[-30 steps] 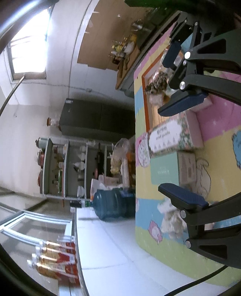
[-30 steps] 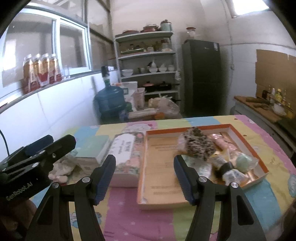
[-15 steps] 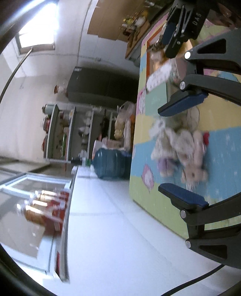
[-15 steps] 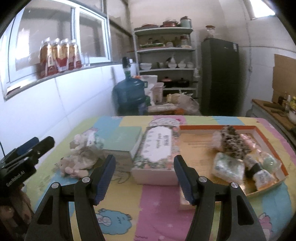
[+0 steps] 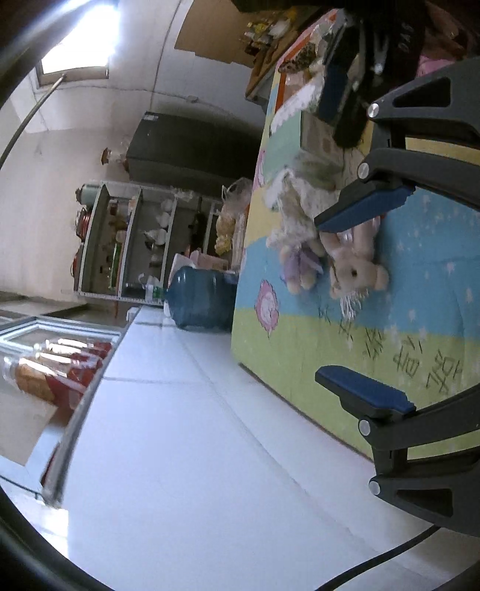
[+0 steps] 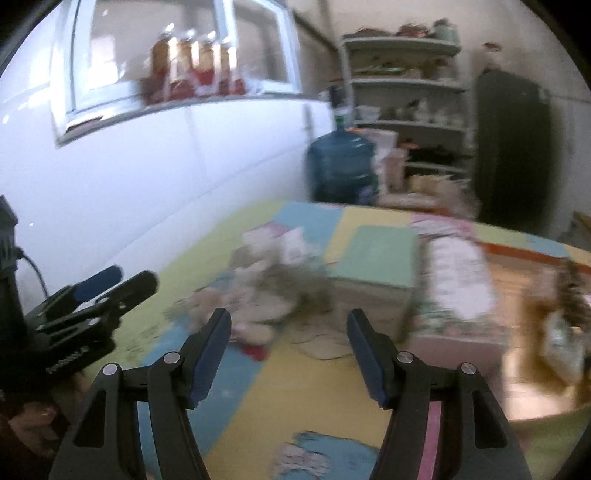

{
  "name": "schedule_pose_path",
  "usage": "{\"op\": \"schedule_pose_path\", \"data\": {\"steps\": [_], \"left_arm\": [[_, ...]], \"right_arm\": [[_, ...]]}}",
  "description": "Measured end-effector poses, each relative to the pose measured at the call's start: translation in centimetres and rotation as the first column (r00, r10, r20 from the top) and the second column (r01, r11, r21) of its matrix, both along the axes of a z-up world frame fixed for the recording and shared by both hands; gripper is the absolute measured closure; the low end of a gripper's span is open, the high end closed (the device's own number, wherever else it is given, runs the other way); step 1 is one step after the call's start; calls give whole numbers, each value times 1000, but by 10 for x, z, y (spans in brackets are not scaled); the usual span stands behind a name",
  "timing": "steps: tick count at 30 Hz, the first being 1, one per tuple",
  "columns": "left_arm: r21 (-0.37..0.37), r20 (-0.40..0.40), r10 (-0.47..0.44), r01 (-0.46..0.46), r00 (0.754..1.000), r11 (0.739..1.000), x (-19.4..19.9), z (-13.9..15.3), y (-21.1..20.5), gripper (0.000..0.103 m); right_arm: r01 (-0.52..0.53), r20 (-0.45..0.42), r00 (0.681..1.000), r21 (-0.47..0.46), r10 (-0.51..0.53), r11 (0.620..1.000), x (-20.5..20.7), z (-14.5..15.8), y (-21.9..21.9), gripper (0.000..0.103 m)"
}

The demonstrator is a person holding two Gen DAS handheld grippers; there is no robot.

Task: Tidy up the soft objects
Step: 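Grasp the beige tiara teddy bear with the left tool while the right tool grasps the white floral plush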

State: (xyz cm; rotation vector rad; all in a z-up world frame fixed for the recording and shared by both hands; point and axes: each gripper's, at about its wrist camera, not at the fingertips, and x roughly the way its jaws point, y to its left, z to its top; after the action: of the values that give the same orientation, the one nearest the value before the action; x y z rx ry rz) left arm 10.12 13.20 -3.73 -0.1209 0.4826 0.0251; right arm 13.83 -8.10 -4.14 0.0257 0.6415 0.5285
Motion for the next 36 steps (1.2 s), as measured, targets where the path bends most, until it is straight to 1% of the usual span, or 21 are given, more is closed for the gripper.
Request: {"op": "schedule_pose_path", "data": {"steps": [3, 7, 8, 10, 11, 12, 13, 14, 15, 17, 19, 22, 24, 25, 28, 30, 31, 33, 34, 36], "left_arm": [[-4, -8, 13, -13, 1000, 1000, 2, -3, 7, 29], [-2, -23, 28, -28, 999, 1000, 3, -9, 16, 29], [-6, -27, 29, -29, 999, 1000, 3, -10, 18, 29], [-14, -33, 25, -26, 999, 1000, 4, -13, 23, 29], [-14, -35, 23, -23, 999, 1000, 5, -14, 23, 29], [-14, -37, 18, -19, 999, 1000, 6, -15, 23, 29], [-14, -41, 11, -12, 999, 1000, 8, -16, 22, 29], [-15, -45, 2, -3, 999, 1000, 11, -17, 21, 29], [-17, -49, -8, 8, 999, 1000, 14, -18, 20, 29], [-25, -60, -36, 34, 998, 999, 21, -20, 17, 29], [-52, -80, -83, 79, 993, 996, 30, -23, 15, 29], [-113, -140, -146, 131, 979, 985, 51, -32, 12, 29], [-122, -172, -154, 135, 973, 983, 62, -38, 9, 29], [-126, -198, -159, 136, 967, 983, 70, -41, 8, 30], [-175, -245, -203, 163, 948, 971, 83, -47, 4, 30], [-200, -268, -238, 188, 934, 962, 88, -51, -1, 36], [-207, -267, -244, 192, 932, 959, 90, -52, -1, 38], [-189, -244, -224, 181, 943, 965, 85, -48, -2, 50], [-177, -238, -211, 171, 948, 969, 82, -48, -1, 62], [-193, -220, -218, 176, 951, 965, 76, -47, 1, 62]], "right_arm": [[-34, -17, 999, 7, 34, 999, 14, -7, 19, 36], [-60, -55, 997, 39, 62, 997, 38, -14, 40, 36], [-61, -60, 996, 39, 63, 997, 42, -15, 44, 38], [-66, -87, 994, 36, 68, 997, 52, -20, 53, 50], [-69, -102, 992, 38, 72, 997, 55, -23, 55, 63], [-70, -117, 990, 37, 74, 997, 59, -26, 58, 79], [-65, -128, 989, 31, 68, 997, 62, -28, 59, 86], [-62, -134, 989, 32, 66, 998, 63, -30, 59, 91], [-61, -133, 989, 50, 67, 997, 63, -29, 56, 94], [-55, -104, 993, 58, 61, 997, 56, -22, 50, 95], [-54, -47, 997, 76, 58, 996, 42, -6, 40, 95], [-60, 22, 998, 114, 58, 992, 22, 19, 21, 95], [-58, 58, 997, 117, 51, 991, 10, 30, 9, 95], [-54, 71, 996, 115, 46, 992, 5, 35, 4, 95], [-39, 79, 996, 108, 31, 993, -3, 39, -5, 95], [-28, 66, 998, 107, 21, 994, -3, 37, -10, 95], [-23, 61, 998, 108, 17, 994, -3, 36, -12, 95], [-19, 54, 998, 105, 14, 994, -3, 32, -13, 94], [-18, 51, 999, 102, 12, 995, -4, 31, -14, 94], [-17, 42, 999, 99, 13, 995, -3, 29, -14, 94]]}}
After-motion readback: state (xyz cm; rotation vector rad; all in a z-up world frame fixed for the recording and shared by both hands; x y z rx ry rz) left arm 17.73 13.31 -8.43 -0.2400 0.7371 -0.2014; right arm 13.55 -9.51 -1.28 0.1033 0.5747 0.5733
